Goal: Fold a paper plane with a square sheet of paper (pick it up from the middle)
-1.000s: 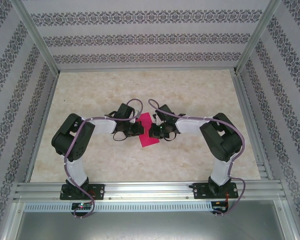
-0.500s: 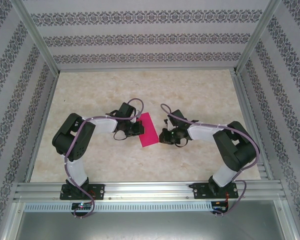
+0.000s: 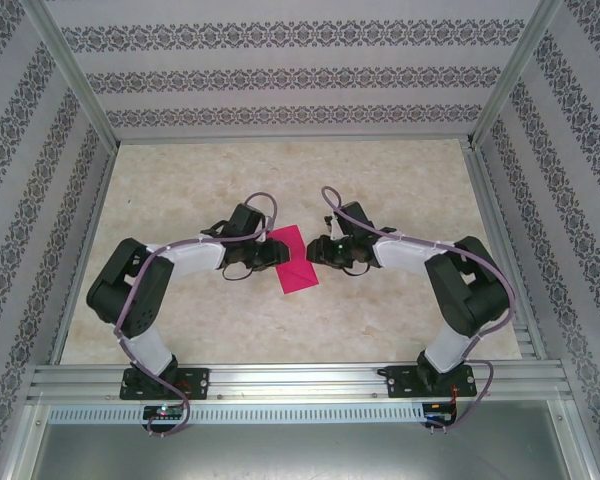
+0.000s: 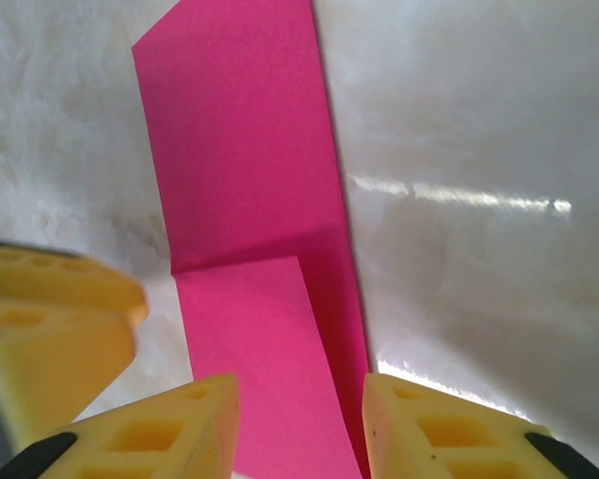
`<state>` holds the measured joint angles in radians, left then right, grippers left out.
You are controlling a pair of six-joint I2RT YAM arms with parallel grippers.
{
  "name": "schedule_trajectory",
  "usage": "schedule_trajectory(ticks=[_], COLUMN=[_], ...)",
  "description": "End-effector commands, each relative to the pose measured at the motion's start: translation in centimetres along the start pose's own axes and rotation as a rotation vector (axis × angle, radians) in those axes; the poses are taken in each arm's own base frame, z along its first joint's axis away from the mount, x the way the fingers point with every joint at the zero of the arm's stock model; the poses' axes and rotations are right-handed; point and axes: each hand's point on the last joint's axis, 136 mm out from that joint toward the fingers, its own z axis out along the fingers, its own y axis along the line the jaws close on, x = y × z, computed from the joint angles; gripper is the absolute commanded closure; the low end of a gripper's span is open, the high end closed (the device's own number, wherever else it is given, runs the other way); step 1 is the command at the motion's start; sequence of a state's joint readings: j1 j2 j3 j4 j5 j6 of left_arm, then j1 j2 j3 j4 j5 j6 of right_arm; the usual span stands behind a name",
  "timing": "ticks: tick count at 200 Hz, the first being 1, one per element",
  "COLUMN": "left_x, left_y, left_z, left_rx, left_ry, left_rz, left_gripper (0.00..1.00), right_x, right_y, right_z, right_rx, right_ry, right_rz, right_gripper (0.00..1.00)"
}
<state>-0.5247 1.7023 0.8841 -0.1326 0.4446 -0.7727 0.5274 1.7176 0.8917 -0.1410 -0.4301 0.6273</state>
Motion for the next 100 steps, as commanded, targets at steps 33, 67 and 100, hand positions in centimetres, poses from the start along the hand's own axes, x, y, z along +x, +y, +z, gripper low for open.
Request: schedule_trajectory(ticks=[33, 67, 100], left_x=[0.1, 0.4, 0.6], left_y=[-0.4, -0.5, -0.6], left_z=[-0.7, -0.4, -0.2], left_rx=[0.064, 0.082, 0.098], left_ry=[-0.062, -0.046, -0.035], left_rz=[-0.092, -0.104, -0.11], left_gripper=[0.59, 0.58, 0.57], right_x=[-1.6, -1.4, -1.3], right_y=[1.4, 1.9, 1.5], right_z=[2.1, 3.0, 3.2], right_rx=[-0.076, -0.126, -0.13], right_ry=[0.037, 0.066, 0.071], right_rz=[-0.075, -0.082, -0.074], right_gripper=[0.61, 0.64, 0.79])
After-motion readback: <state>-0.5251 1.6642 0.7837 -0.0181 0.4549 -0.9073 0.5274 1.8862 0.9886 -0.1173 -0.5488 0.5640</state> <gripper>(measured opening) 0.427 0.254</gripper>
